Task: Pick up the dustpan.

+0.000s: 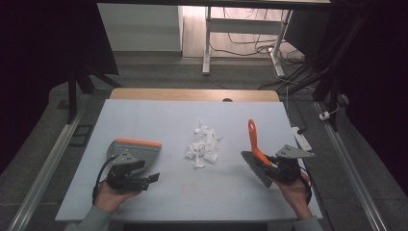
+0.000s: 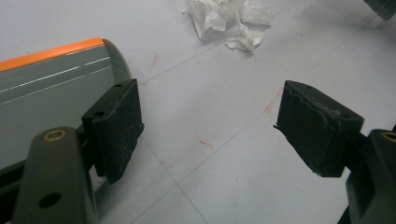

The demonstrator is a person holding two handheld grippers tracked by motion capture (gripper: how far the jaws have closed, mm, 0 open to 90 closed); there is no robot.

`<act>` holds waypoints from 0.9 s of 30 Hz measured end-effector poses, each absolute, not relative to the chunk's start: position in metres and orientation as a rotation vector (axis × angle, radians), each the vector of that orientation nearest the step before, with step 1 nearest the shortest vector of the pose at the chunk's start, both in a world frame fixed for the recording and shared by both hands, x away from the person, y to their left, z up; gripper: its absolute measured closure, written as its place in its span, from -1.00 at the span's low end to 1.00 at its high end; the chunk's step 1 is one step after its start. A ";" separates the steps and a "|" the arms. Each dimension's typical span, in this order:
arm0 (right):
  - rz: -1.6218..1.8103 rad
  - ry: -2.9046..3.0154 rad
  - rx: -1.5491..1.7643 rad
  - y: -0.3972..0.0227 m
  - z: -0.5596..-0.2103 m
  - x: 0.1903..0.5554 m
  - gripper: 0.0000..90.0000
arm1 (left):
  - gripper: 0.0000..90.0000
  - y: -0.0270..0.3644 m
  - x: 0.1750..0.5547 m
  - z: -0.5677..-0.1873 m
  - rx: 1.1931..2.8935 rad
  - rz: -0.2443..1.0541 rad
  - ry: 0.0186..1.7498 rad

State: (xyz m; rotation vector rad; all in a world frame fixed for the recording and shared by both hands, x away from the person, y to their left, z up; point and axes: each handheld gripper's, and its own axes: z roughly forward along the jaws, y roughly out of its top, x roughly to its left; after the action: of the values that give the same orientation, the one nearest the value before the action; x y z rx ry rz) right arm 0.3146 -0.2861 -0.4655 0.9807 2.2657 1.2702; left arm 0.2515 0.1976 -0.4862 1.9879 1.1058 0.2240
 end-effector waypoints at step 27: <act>1.299 2.250 0.995 -0.290 -0.463 0.316 0.55 | -0.49 0.213 0.261 -0.457 1.991 0.230 1.277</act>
State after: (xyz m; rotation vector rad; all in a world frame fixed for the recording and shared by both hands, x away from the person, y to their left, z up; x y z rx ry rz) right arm 0.3157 -0.2895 -0.4627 0.9950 2.2503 1.2993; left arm 0.2612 0.2130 -0.4569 1.9915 1.2769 0.2295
